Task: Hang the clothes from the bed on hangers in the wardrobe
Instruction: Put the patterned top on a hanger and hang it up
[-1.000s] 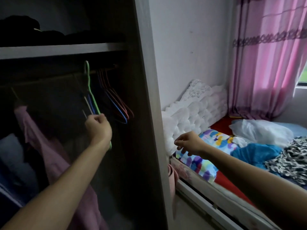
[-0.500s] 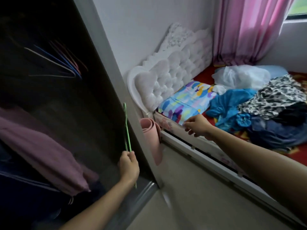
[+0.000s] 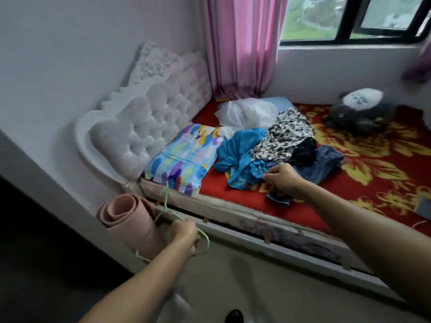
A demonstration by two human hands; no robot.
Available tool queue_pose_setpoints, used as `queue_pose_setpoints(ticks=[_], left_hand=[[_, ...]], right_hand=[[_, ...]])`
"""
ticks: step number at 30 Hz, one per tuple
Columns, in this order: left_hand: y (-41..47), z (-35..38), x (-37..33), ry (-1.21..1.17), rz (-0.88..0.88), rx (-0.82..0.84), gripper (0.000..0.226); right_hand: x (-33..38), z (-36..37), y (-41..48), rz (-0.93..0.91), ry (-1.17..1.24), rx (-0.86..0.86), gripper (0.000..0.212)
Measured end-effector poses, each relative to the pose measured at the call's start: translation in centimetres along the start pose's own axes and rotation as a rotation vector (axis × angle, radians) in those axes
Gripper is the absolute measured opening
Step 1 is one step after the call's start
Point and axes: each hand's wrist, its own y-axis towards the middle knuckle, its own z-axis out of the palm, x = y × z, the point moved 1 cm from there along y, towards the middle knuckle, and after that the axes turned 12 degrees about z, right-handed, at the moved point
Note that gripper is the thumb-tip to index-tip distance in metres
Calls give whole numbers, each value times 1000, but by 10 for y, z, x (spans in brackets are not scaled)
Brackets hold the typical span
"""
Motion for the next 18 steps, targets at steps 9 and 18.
queue_pose_setpoints(ticks=[9, 18], left_hand=[[63, 194, -90, 77, 212, 449, 28], [45, 363, -158, 443, 788, 854, 33]], right_hand=[[-33, -117, 94, 174, 83, -197, 16], [-116, -225, 141, 375, 278, -353, 15]])
